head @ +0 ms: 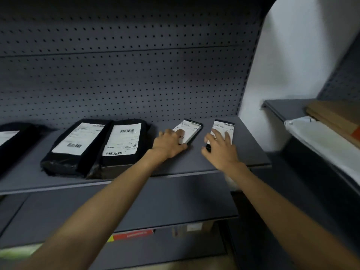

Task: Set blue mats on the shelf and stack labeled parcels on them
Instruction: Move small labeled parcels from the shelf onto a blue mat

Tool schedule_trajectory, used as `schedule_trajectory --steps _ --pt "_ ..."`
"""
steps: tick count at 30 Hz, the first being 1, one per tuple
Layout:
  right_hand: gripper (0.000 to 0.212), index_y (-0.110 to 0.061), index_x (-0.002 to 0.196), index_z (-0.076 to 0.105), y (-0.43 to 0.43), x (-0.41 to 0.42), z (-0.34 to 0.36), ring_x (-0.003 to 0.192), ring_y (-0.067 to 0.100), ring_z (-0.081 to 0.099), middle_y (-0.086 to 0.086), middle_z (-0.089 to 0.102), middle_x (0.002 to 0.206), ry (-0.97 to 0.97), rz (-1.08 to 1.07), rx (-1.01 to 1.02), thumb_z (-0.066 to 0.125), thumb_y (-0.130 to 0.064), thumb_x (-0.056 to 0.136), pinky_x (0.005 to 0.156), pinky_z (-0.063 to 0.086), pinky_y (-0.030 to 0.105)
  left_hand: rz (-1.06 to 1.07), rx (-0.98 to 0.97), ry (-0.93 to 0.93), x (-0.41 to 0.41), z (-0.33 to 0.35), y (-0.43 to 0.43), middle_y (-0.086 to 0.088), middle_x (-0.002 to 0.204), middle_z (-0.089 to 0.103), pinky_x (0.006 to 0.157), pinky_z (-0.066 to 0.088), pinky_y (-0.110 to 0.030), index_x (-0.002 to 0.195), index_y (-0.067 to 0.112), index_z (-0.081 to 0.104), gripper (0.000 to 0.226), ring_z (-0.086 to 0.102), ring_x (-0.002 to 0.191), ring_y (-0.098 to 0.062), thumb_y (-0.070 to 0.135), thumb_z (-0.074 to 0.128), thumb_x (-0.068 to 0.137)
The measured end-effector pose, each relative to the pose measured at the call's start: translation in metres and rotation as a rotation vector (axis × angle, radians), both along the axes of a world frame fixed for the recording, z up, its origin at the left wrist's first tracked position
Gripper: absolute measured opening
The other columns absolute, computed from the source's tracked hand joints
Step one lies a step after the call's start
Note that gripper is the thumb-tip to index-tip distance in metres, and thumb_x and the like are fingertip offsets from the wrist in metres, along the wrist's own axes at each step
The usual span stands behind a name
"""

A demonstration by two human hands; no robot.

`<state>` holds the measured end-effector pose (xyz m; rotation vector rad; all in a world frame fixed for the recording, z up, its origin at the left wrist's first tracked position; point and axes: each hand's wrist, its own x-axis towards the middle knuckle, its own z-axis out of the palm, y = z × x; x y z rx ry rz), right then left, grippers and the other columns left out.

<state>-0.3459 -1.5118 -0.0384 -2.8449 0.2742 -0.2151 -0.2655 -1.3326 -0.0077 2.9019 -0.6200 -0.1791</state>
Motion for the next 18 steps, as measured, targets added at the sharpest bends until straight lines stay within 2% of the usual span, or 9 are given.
schedule_trajectory --steps 4,8,14,18 --pt "0.032 -0.025 0.118 0.051 -0.008 0.003 0.02 0.144 0.037 0.021 -0.002 0.035 0.152 -0.117 0.15 -0.056 0.052 -0.042 0.091 0.1 0.043 0.055 0.112 -0.109 -0.201 -0.02 0.021 0.007 -0.014 0.14 0.038 0.102 0.038 -0.046 0.144 0.032 0.037 0.061 0.035 0.129 -0.037 0.055 0.052 0.09" --pt "0.029 -0.026 0.115 0.053 0.02 0.011 0.04 0.143 0.034 0.024 -0.003 0.039 0.15 -0.2 0.34 -0.071 0.051 -0.042 0.091 0.101 0.043 0.053 0.247 -0.172 -0.395 -0.045 0.043 0.048 -0.014 0.137 0.041 0.098 0.04 -0.048 0.143 0.031 0.039 0.061 0.036 0.125 -0.037 0.054 0.053 0.089" --pt "0.03 -0.027 0.115 0.055 0.098 0.01 0.068 0.141 0.029 0.028 -0.007 0.044 0.145 -0.33 0.57 0.004 0.053 -0.041 0.089 0.099 0.042 0.049 0.536 -0.169 -0.445 -0.103 0.046 0.132 -0.014 0.139 0.037 0.099 0.041 -0.05 0.143 0.029 0.039 0.06 0.038 0.126 -0.037 0.047 0.054 0.089" --pt "0.032 -0.028 0.119 0.056 0.17 0.005 0.076 0.142 0.025 0.028 -0.007 0.044 0.145 -0.379 0.741 0.027 0.054 -0.04 0.089 0.102 0.04 0.05 0.674 -0.152 -0.481 -0.144 0.046 0.193 -0.012 0.143 0.035 0.098 0.043 -0.05 0.144 0.029 0.039 0.06 0.038 0.128 -0.036 0.047 0.054 0.089"
